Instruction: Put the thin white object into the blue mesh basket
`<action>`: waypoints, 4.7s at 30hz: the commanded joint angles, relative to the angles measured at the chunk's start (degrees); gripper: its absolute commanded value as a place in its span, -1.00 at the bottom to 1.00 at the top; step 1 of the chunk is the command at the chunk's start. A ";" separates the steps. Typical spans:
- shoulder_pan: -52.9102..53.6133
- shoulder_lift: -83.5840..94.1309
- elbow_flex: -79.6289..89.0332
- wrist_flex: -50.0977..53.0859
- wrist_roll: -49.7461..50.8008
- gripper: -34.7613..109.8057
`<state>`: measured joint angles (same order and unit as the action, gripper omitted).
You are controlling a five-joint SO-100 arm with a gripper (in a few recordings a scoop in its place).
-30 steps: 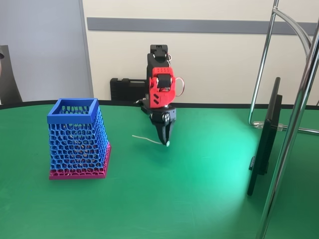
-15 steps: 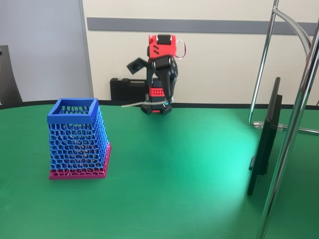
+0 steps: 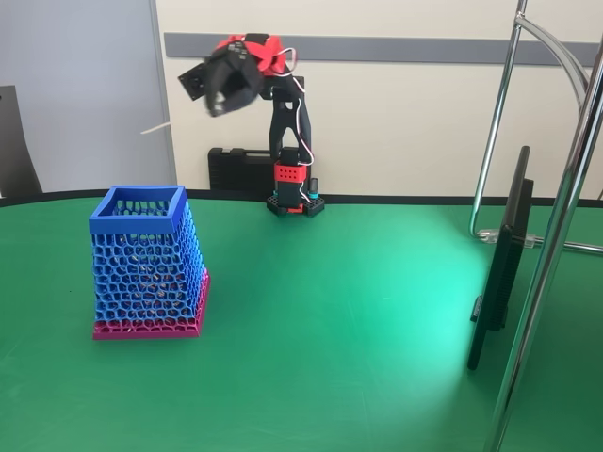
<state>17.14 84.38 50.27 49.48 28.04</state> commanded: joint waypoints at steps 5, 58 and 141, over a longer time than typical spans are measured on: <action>5.54 2.37 7.73 -8.70 10.02 -0.43; 7.82 12.57 43.68 -40.78 14.77 -0.28; -16.08 103.36 126.39 -6.50 -27.95 -0.24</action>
<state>1.67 186.42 176.22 41.04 -0.53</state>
